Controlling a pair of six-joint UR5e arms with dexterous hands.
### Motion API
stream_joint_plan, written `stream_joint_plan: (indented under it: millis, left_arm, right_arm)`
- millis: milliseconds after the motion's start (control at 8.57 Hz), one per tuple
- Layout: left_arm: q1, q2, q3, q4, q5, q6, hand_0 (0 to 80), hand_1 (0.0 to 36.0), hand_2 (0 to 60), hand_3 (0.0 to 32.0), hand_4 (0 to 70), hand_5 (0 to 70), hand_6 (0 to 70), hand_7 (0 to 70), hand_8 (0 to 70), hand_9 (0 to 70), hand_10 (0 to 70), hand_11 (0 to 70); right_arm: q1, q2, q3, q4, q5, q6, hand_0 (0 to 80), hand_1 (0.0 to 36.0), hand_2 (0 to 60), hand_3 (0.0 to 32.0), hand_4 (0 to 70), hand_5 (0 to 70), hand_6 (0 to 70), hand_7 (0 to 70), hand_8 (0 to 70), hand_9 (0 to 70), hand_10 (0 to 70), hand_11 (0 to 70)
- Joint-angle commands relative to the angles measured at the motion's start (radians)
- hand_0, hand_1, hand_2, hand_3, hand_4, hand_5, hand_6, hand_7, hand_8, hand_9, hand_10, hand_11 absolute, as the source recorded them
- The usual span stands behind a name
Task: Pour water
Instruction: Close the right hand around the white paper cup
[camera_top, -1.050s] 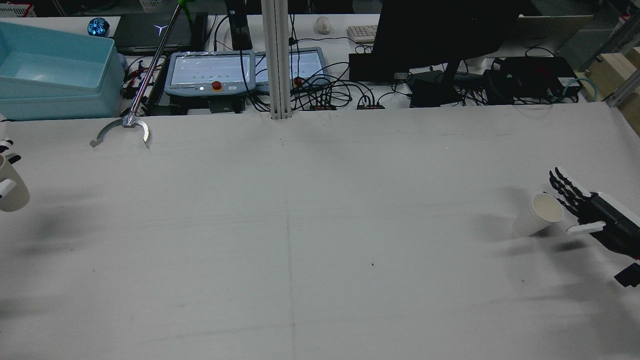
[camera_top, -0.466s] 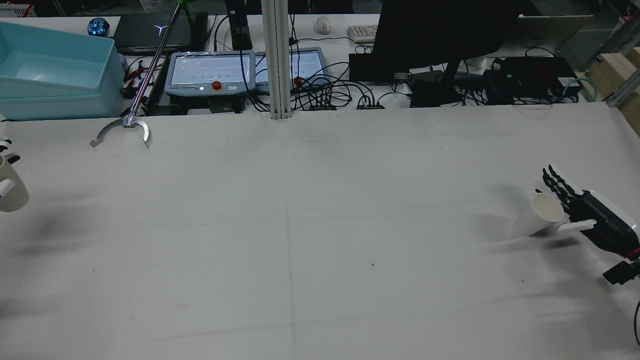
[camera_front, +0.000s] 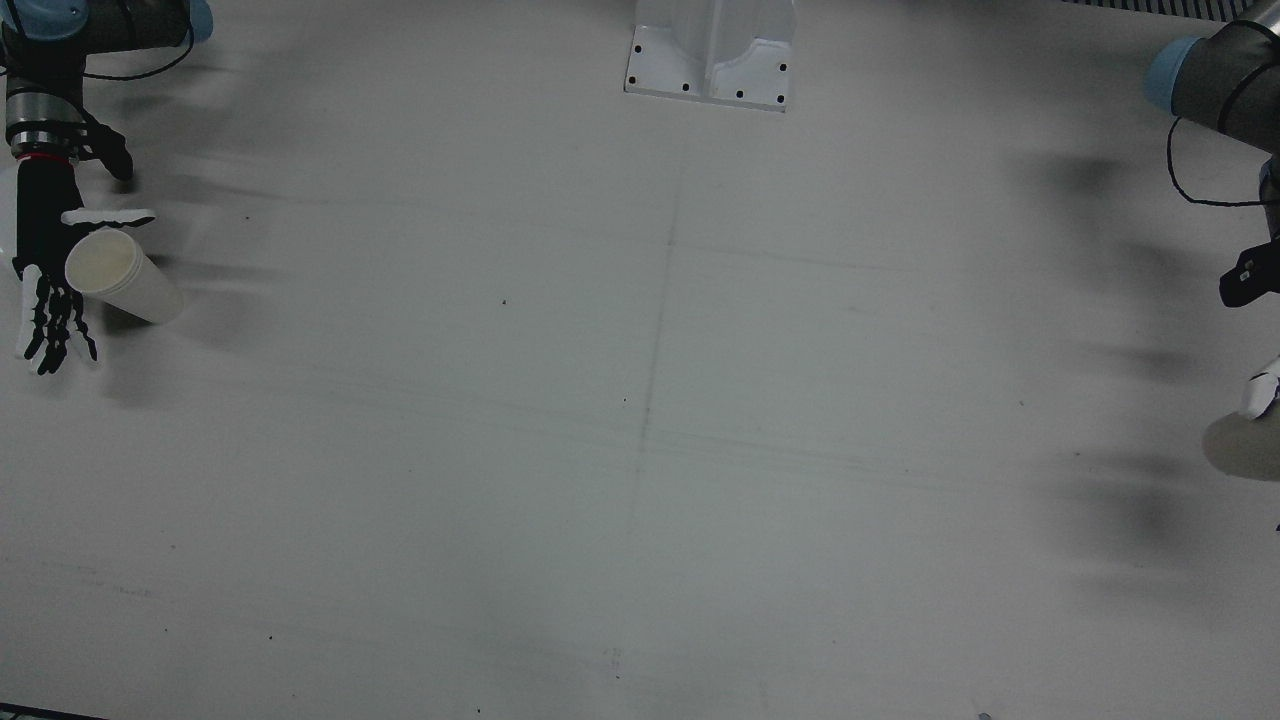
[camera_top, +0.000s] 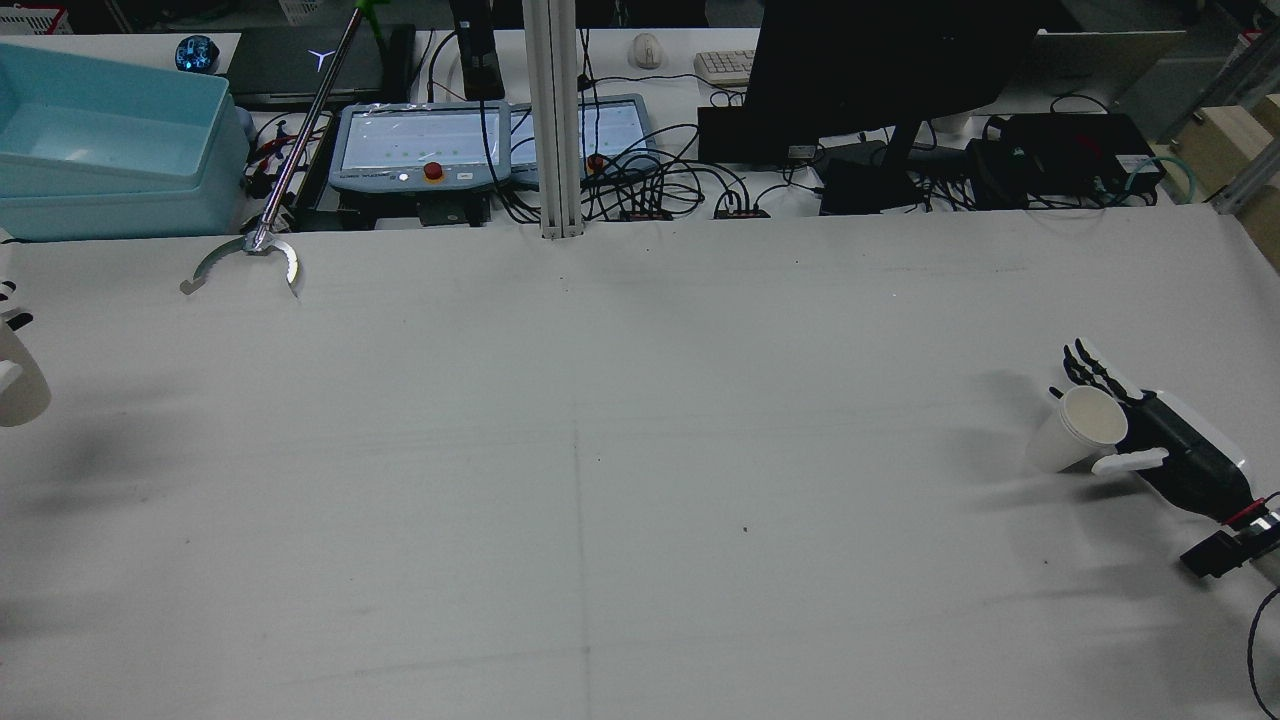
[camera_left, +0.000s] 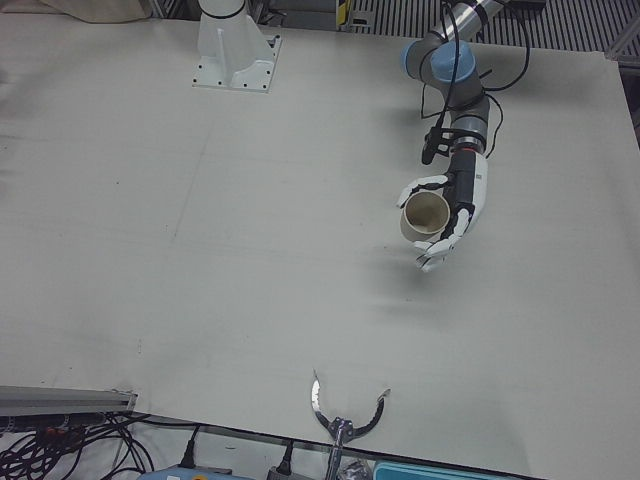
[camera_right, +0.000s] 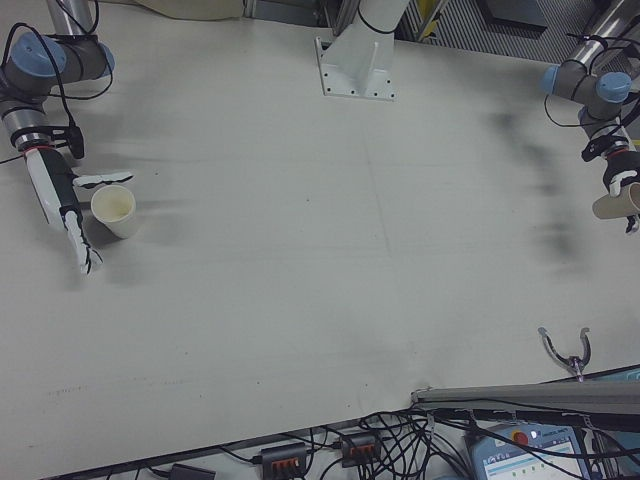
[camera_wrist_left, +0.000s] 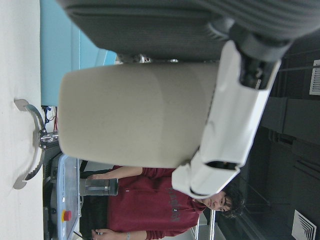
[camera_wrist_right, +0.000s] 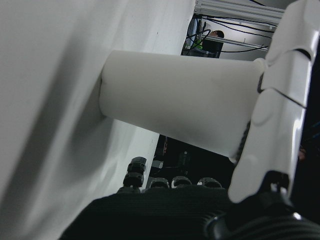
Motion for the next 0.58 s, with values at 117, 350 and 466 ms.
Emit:
stream_joint_plan:
  millis: [117, 350, 466]
  left_arm:
    - [0.001, 0.009, 0.004, -0.009, 0.0, 0.0, 80.0, 36.0, 60.0, 0.0, 13.9, 21.5, 18.8, 40.8, 12.6, 21.4, 13.8, 24.7]
    - [0.001, 0.018, 0.007, -0.018, 0.0, 0.0, 80.0, 36.0, 60.0, 0.0, 13.8, 21.4, 18.7, 40.6, 12.6, 21.4, 13.9, 24.8]
    - [0.001, 0.019, 0.007, -0.019, 0.001, 0.0, 80.0, 36.0, 60.0, 0.0, 14.0, 21.6, 18.9, 40.8, 12.6, 21.4, 14.0, 25.0]
  right_arm:
    - [-0.011, 0.001, 0.015, 0.003, 0.007, 0.002, 53.3, 20.8, 1.7, 0.0, 0.0, 0.0, 0.0, 0.0, 0.0, 0.0, 6.9, 12.7]
    - [-0.015, 0.001, 0.015, 0.003, 0.008, 0.004, 53.5, 21.7, 5.6, 0.0, 0.0, 0.0, 0.0, 0.0, 0.0, 0.0, 8.2, 14.7]
    - [-0.017, 0.001, 0.015, 0.003, 0.008, 0.004, 54.0, 22.0, 9.2, 0.0, 0.0, 0.0, 5.0, 1.5, 0.2, 0.0, 10.8, 18.3]
